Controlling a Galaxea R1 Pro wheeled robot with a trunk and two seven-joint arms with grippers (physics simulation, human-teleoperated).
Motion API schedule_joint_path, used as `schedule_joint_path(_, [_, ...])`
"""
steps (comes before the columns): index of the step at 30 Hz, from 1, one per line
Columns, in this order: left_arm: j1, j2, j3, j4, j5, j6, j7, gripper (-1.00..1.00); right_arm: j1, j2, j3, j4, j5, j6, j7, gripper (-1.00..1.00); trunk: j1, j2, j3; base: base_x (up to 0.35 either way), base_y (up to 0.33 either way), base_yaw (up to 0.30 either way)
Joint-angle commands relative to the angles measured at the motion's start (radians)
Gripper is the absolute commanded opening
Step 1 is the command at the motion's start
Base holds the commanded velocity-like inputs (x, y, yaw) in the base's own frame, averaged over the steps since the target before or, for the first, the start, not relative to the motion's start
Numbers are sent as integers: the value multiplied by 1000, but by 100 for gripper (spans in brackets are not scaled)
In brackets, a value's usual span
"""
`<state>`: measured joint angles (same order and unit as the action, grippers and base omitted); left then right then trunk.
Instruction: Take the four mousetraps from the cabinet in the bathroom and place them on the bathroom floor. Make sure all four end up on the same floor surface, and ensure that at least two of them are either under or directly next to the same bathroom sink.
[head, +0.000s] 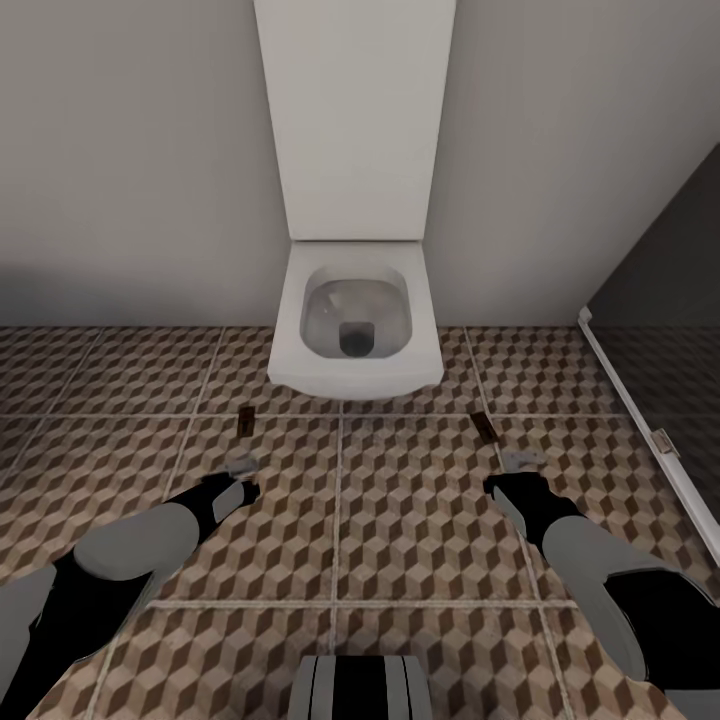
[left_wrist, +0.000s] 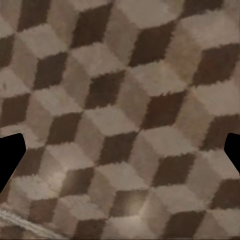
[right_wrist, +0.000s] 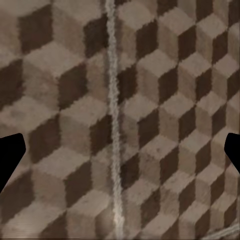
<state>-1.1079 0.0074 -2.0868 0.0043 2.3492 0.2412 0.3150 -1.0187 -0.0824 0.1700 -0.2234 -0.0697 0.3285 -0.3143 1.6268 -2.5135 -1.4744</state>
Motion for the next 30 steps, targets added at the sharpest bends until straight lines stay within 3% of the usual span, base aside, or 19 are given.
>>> schedule_joint_path(1, [0, 0, -9, 0, 7, 4, 2, 100, 1, -1, 8, -3, -7, 7, -4, 100, 0, 0, -1, -38, 0, 0])
schedule_joint_path(12, [2, 3, -9, 0, 7, 5, 3, 100, 4, 0, 8, -4, -7, 8, -5, 100, 0, 0, -1, -12, 0, 0])
schedule_joint_path(30, [2, 4, -1, 9, 7, 6, 4, 100, 7, 1, 8, -4, -9, 8, -4, 100, -8, 4, 69, 0, 0, 0])
